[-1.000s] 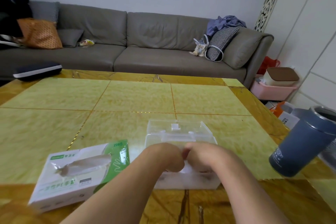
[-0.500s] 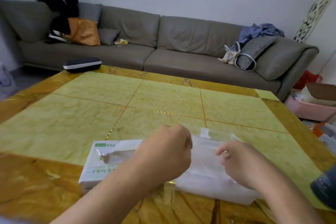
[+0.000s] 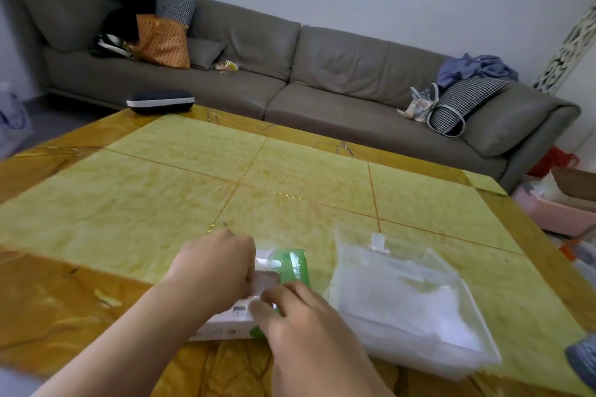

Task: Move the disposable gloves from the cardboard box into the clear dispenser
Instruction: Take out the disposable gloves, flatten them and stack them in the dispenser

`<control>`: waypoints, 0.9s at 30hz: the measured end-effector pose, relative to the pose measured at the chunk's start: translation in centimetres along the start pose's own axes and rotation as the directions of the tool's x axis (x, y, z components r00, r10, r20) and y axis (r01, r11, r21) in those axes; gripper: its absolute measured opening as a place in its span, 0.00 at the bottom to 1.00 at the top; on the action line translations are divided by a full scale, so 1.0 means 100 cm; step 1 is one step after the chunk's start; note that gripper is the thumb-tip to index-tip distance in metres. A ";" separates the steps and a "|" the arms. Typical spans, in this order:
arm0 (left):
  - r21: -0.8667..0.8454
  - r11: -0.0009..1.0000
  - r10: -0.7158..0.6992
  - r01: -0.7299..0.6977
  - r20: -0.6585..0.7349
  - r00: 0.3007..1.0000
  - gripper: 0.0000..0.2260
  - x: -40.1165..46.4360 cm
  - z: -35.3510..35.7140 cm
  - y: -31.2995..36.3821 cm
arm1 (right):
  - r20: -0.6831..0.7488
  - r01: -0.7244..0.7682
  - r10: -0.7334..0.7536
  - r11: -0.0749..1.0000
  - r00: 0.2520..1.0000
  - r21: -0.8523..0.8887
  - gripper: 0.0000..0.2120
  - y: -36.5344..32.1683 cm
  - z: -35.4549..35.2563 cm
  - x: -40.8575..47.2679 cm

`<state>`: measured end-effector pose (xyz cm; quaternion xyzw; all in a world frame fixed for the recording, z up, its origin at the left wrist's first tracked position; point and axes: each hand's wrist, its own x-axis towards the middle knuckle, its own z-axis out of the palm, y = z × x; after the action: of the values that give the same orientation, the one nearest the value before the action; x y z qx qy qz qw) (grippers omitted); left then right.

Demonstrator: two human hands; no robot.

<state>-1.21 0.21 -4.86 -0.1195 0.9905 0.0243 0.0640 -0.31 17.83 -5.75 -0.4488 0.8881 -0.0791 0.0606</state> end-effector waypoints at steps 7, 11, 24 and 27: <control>-0.192 0.980 0.040 -0.056 -0.088 0.995 0.14 -0.002 -0.001 -0.010 | -0.042 -0.011 0.012 1.000 0.999 0.014 0.29 0.004 0.002 0.000; -0.387 0.917 0.012 -0.095 -0.211 0.977 0.09 -0.006 -0.007 -0.018 | -0.024 -0.022 0.023 0.998 0.999 0.060 0.27 0.000 -0.005 -0.003; -0.360 0.909 0.202 -0.209 -0.058 0.978 0.05 -0.008 -0.004 -0.011 | 0.013 -0.169 0.169 0.985 0.986 0.029 0.38 -0.006 -0.008 -0.007; -0.245 0.955 0.158 -0.170 -0.067 0.985 0.04 -0.008 -0.004 -0.008 | 0.070 -0.168 0.170 0.985 0.983 -0.032 0.33 -0.006 -0.005 -0.003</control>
<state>-0.29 -0.45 -4.37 -0.0447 0.9873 0.1510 0.0229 0.24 17.78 -5.15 -0.3751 0.9211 -0.0460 0.0935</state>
